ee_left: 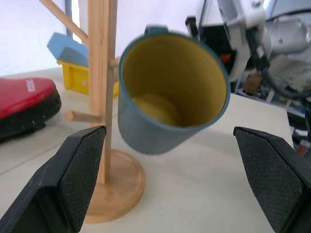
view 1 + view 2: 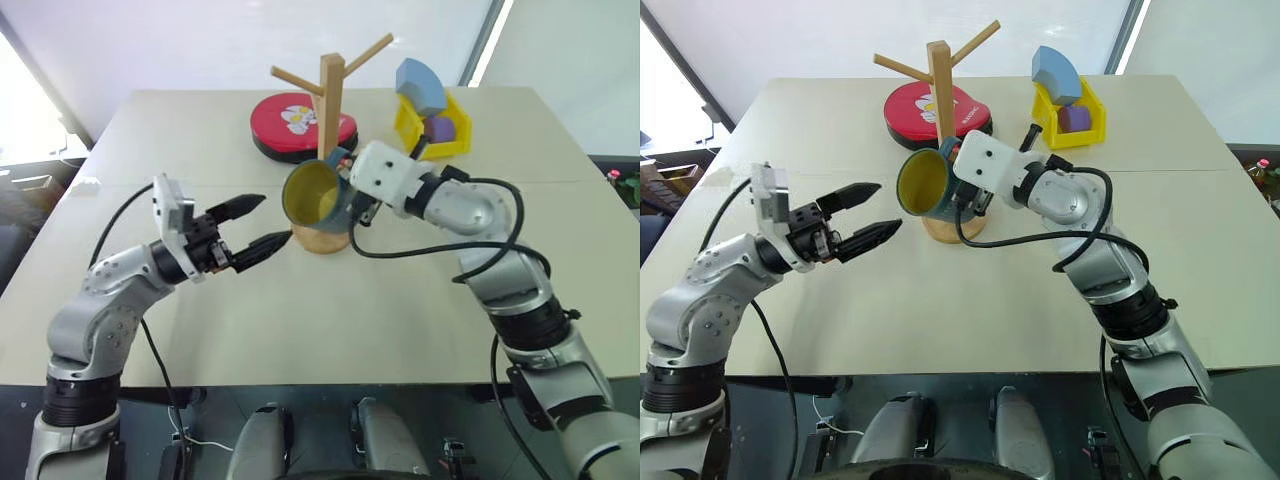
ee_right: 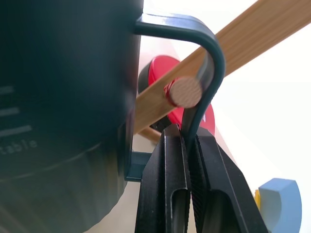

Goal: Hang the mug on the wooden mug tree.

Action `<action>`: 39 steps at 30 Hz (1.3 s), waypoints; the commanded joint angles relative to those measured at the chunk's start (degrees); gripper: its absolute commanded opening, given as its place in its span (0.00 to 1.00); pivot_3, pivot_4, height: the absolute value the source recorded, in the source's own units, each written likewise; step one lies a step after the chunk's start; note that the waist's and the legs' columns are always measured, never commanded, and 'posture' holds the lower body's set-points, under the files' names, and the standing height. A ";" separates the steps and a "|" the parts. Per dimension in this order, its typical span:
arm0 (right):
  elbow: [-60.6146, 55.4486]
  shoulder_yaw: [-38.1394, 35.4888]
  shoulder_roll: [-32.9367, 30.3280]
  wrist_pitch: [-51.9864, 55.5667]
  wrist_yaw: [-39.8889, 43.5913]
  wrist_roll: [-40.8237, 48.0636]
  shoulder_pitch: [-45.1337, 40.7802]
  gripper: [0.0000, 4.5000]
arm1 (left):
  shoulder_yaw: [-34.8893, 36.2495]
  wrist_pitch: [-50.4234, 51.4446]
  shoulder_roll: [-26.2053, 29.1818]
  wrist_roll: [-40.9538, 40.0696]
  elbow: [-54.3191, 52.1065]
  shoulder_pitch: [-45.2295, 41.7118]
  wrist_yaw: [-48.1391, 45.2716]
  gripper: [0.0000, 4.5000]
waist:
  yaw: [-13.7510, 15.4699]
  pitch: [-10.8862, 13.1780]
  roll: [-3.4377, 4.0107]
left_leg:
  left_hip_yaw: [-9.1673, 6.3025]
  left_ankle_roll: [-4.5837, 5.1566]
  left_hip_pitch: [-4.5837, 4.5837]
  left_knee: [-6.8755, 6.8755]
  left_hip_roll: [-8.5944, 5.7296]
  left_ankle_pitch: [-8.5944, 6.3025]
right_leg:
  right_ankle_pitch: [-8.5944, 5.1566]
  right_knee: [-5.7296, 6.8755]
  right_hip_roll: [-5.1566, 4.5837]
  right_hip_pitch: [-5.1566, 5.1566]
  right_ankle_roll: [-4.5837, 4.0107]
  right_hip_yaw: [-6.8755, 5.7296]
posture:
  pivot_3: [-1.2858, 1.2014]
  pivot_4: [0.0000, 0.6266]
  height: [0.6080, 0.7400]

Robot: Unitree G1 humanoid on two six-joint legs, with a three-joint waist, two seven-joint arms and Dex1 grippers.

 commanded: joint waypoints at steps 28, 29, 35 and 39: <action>-5.33 -31.81 -0.07 -6.41 3.93 22.63 23.22 0.67 | 3.37 -10.61 -3.05 13.67 13.89 1.29 12.47 1.00 | 0.05 -0.01 -0.06 | -0.02 0.03 0.03 -0.11 -0.04 -0.02 | 0.02 -0.08 0.00 0.10 0.05 -0.03 | 0.52 0.24 0.96; -3.98 -33.72 2.19 -6.73 2.60 24.78 25.74 0.67 | 3.61 -11.99 -3.83 15.17 15.88 2.01 13.91 1.00 | -0.07 -0.01 -0.08 | 0.02 0.03 0.04 -0.11 -0.04 -0.02 | 0.02 -0.07 0.00 0.07 0.04 0.00 | 0.52 0.24 0.96; 2.98 -35.48 8.18 -13.57 -1.20 27.36 33.70 0.67 | 4.17 -18.01 -6.44 21.45 22.82 4.30 18.84 1.00 | -0.06 0.00 -0.06 | 0.04 0.02 0.12 -0.10 0.04 -0.01 | 0.02 0.03 0.04 0.05 0.05 0.04 | 0.52 0.24 0.96; 6.51 -34.90 9.46 -17.31 -2.70 27.96 34.83 0.67 | 3.50 -19.17 -6.59 23.06 23.15 6.70 18.81 1.00 | -0.09 -0.01 -0.06 | 0.04 0.02 0.11 -0.09 0.04 -0.01 | 0.03 0.02 0.02 0.05 0.05 0.04 | 0.52 0.24 0.96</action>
